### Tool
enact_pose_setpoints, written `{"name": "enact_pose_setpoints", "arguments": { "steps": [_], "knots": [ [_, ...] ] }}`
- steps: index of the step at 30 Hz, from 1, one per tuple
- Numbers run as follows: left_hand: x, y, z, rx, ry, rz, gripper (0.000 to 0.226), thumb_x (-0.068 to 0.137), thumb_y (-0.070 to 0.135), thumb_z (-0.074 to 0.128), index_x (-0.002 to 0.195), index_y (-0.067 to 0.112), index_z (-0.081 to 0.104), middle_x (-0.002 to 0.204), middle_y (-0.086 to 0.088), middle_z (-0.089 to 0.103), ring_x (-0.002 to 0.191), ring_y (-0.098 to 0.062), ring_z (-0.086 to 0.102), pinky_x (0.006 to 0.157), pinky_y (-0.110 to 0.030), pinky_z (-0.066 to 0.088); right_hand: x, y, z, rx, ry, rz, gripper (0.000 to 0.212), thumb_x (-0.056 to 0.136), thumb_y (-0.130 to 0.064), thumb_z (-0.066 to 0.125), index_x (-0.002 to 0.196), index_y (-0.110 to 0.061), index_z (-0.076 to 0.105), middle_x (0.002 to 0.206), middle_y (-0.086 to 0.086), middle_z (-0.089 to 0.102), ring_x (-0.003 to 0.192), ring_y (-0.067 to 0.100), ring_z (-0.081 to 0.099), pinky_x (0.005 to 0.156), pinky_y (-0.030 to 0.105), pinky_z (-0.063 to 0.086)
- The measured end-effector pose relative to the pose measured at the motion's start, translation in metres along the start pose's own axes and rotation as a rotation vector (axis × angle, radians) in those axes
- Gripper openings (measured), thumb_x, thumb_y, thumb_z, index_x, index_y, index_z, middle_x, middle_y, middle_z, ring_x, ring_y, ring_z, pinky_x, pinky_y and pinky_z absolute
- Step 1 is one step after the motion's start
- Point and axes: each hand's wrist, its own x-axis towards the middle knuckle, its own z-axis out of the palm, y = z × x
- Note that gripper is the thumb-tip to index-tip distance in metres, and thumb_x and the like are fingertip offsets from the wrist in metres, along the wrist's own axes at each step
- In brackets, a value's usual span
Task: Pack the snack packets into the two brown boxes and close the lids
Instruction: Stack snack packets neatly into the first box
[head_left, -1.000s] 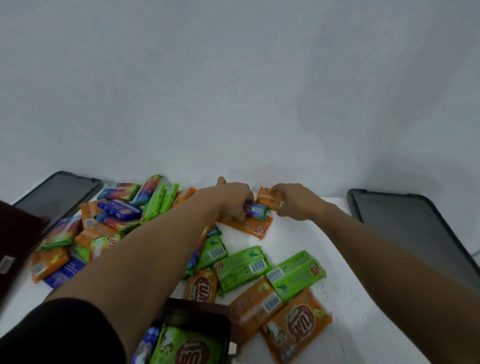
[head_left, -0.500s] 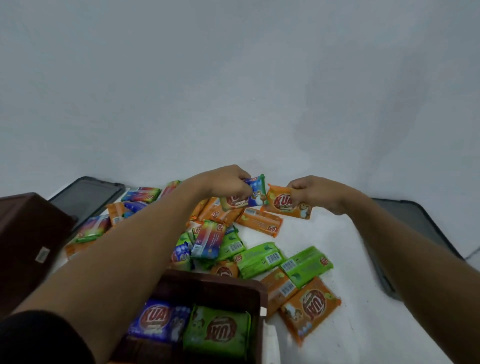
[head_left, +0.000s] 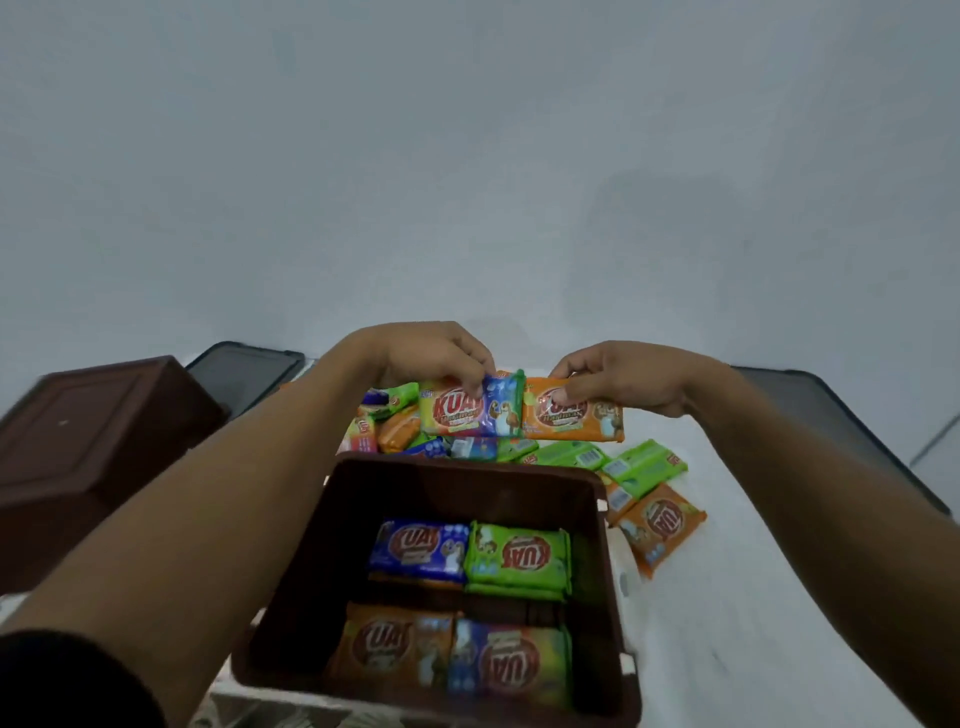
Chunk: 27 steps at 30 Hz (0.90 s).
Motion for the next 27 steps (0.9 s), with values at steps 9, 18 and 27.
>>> {"name": "enact_pose_setpoints", "arguments": {
  "steps": [9, 18, 27],
  "knots": [
    [-0.061, -0.024, 0.023, 0.17, -0.159, -0.016, 0.025, 0.085, 0.002, 0.075, 0.111, 0.002, 0.074, 0.081, 0.013, 0.077, 0.078, 0.0, 0.069, 0.082, -0.025, 0.049, -0.027, -0.018, 0.084, -0.374, 0.032, 0.019, 0.027, 0.082, -0.029, 0.082, 0.104, -0.018, 0.071, 0.07, -0.001, 0.065, 0.059, 0.012, 0.052, 0.06, 0.027, 0.041],
    [-0.071, -0.057, 0.057, 0.542, -0.101, -0.027, 0.017, 0.092, 0.024, 0.074, 0.108, 0.021, 0.07, 0.087, 0.013, 0.066, 0.086, -0.009, 0.061, 0.079, -0.032, 0.046, -0.024, 0.009, 0.143, -0.652, 0.211, 0.098, 0.024, 0.082, -0.026, 0.081, 0.105, -0.026, 0.077, 0.082, -0.015, 0.07, 0.085, 0.01, 0.068, 0.08, 0.032, 0.055],
    [-0.065, -0.094, 0.078, 0.521, 0.052, 0.099, 0.025, 0.096, 0.023, 0.069, 0.12, 0.019, 0.075, 0.114, 0.005, 0.074, 0.101, -0.011, 0.068, 0.088, -0.031, 0.057, -0.024, 0.025, 0.162, -0.814, 0.381, 0.009, 0.03, 0.092, -0.032, 0.067, 0.122, -0.031, 0.071, 0.117, -0.012, 0.07, 0.099, 0.007, 0.064, 0.081, 0.026, 0.052]
  ]
}}
